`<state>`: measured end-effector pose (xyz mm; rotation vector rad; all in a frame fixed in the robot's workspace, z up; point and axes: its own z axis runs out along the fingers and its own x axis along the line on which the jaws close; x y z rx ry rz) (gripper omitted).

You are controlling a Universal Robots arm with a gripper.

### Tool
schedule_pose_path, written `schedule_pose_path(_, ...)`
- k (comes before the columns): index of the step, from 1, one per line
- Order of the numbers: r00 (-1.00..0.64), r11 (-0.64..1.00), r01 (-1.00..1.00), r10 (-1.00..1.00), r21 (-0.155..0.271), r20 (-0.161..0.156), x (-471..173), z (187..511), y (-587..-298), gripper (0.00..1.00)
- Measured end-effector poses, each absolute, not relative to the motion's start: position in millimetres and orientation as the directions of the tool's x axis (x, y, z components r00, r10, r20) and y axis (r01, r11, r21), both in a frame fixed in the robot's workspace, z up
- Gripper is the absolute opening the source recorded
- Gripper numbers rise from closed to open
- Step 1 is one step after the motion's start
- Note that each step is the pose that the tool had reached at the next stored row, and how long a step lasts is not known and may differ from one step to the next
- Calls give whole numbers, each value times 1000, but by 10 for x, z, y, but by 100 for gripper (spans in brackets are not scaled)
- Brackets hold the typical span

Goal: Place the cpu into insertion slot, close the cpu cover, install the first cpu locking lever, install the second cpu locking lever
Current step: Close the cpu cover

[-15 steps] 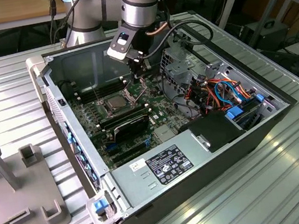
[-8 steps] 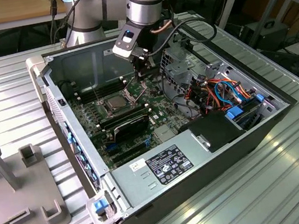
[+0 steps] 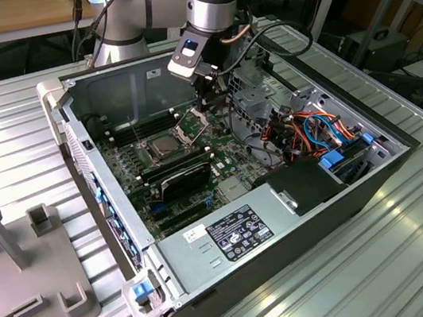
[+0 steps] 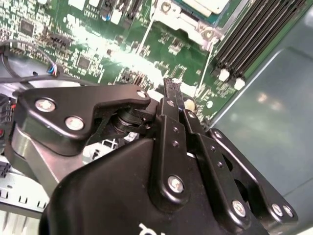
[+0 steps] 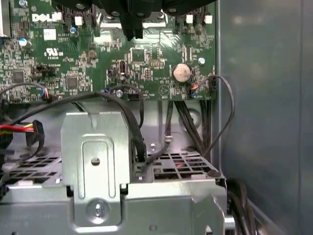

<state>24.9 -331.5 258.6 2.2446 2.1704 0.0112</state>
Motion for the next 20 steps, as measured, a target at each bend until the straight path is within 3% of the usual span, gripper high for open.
schedule_pose_path(6,28,-28,999,1000,18,-8,451,2537,-3299,11)
schedule_pose_path(20,23,-23,1000,1000,11,-8,184,2488,-3299,11)
